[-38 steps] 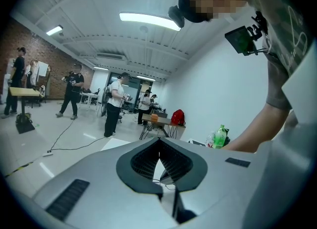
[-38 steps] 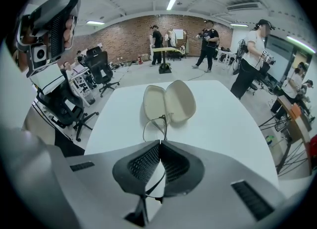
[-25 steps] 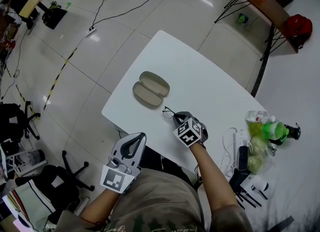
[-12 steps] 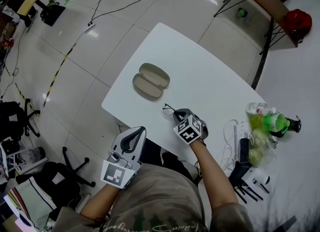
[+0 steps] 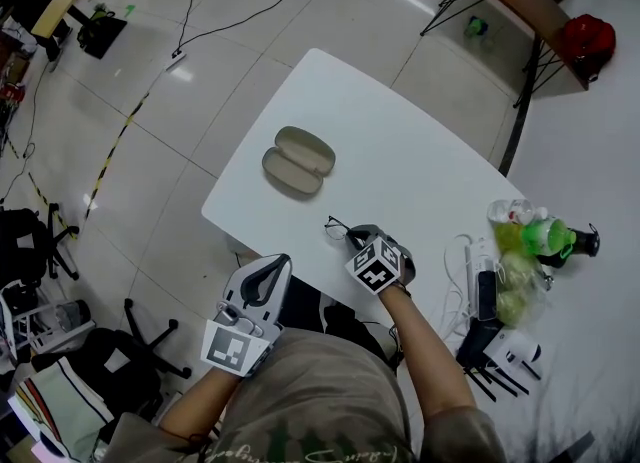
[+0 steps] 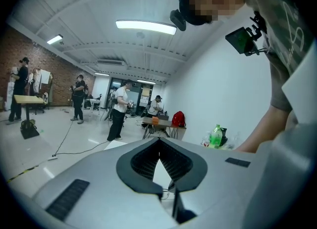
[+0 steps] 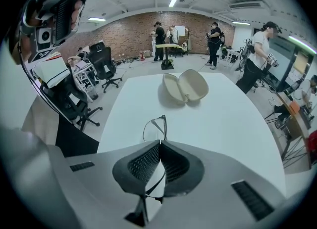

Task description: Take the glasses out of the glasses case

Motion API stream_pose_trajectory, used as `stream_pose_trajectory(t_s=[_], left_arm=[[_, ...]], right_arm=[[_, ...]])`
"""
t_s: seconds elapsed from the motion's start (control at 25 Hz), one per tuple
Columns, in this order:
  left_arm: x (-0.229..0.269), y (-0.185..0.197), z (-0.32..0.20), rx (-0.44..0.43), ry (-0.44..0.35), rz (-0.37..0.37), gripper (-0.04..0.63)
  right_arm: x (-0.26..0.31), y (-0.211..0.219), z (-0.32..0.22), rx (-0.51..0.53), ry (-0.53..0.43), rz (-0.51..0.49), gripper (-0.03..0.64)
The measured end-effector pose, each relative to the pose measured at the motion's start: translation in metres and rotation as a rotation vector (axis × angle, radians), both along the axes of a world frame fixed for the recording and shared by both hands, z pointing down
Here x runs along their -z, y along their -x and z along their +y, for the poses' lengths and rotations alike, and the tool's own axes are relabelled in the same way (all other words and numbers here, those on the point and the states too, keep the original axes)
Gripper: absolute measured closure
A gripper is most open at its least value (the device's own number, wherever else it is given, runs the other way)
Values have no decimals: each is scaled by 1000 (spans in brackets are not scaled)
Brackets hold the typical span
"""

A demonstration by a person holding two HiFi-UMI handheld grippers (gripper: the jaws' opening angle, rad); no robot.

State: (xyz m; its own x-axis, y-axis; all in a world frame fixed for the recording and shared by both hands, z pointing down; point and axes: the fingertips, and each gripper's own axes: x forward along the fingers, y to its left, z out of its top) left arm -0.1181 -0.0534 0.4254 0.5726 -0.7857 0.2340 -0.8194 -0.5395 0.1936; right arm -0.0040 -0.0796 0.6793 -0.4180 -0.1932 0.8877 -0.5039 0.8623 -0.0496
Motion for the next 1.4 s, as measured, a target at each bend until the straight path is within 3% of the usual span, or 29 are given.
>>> stream_pose_trajectory(t_s=[0.16, 0.56, 1.4], left_arm=[[4, -6, 1, -8, -22, 1, 586], [12, -25, 13, -52, -33, 0, 586], [21, -38, 32, -52, -36, -23, 586]], right_arm=[[1, -2, 3, 16, -14, 8, 598], [1, -15, 24, -55, 9, -35, 598], [-1, -28, 57, -21, 10, -21, 598]])
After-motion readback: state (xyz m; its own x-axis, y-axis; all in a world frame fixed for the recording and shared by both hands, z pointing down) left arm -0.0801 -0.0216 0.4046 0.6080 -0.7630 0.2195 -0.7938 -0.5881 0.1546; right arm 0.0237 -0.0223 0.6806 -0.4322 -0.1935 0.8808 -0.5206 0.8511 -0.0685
